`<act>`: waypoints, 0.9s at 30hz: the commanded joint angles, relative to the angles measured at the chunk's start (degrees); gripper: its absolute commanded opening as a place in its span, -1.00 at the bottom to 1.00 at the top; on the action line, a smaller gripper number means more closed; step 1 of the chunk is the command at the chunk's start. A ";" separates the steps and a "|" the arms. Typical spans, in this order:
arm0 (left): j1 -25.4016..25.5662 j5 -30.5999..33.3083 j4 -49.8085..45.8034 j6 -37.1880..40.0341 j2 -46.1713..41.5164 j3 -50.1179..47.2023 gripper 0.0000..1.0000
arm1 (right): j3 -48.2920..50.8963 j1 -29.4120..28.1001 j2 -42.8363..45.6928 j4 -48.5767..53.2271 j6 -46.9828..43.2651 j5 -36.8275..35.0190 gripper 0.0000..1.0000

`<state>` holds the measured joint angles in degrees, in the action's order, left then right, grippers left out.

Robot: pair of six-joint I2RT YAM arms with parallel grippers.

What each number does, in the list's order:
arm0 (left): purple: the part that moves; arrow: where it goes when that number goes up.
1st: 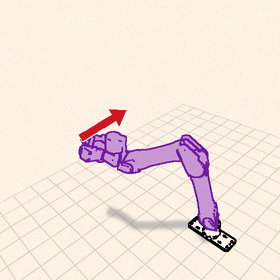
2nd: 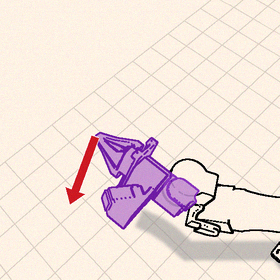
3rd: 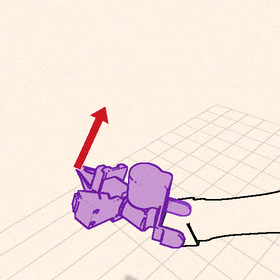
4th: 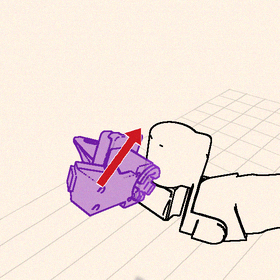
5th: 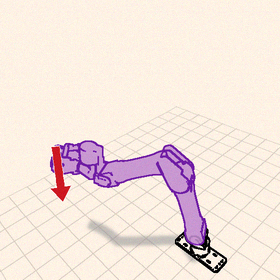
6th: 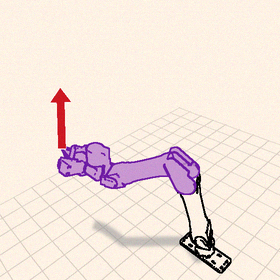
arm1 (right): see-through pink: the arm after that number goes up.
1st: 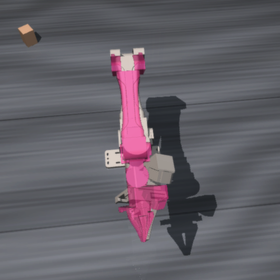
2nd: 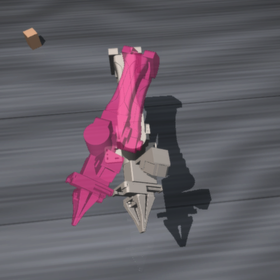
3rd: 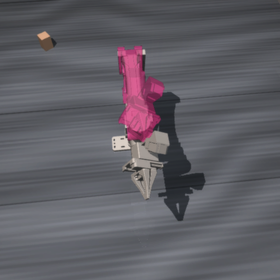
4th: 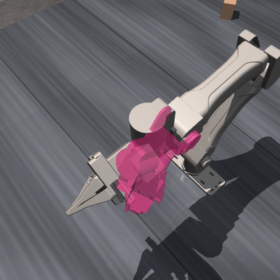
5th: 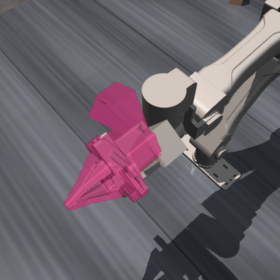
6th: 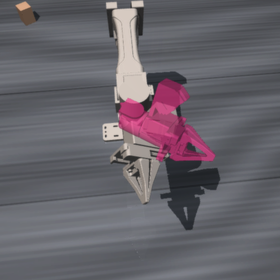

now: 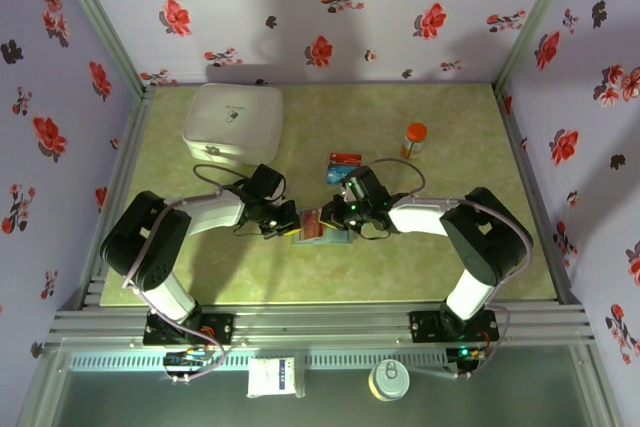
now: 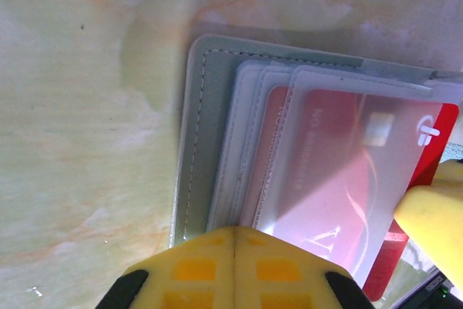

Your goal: Take the credit cards out of the card holder

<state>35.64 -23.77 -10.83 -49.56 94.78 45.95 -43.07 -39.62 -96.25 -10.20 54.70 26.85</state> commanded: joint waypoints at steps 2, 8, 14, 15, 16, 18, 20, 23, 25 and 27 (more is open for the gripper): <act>0.22 1.01 -2.79 -0.92 1.55 -1.22 -1.00 | 0.56 0.50 1.70 -0.26 0.33 -0.23 -0.86; 0.18 0.90 -2.53 -1.22 1.23 -0.98 -1.00 | 0.79 0.77 1.43 -0.56 0.34 -0.06 -0.84; 0.01 0.45 -2.40 -1.86 -0.59 1.32 -1.00 | 0.62 0.74 -0.42 -2.47 0.88 1.77 -0.81; -0.04 0.47 -2.44 -2.02 -0.78 1.82 -1.00 | 0.69 0.77 -0.69 -2.63 1.05 1.93 -0.80; -0.14 0.37 -2.42 -1.95 -0.78 2.56 -1.00 | 0.66 0.77 -0.96 -2.72 1.10 1.98 -0.80; -0.30 0.15 -2.51 -1.88 -0.41 3.73 -1.00 | 0.58 0.77 -1.22 -2.90 1.16 2.11 -0.79; -0.56 -0.43 -2.40 -1.78 0.49 4.67 -1.00 | 0.58 0.77 -1.35 -2.91 1.20 2.16 -0.79; -0.66 -1.18 -1.95 -1.69 1.97 5.23 -1.00 | 0.48 0.77 -1.36 -2.68 1.12 2.07 -0.78; -0.70 -1.23 -2.26 -1.35 2.79 5.18 -1.00 | 0.39 0.77 -1.33 -2.48 1.10 1.99 -0.78; -0.90 -0.95 -2.27 -1.24 3.17 4.40 -1.00 | 0.33 0.77 -1.32 -2.33 0.98 1.99 -0.78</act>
<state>35.24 -24.18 -11.81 -50.68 96.42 50.52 -43.03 -39.24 -97.10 -12.16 55.16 28.38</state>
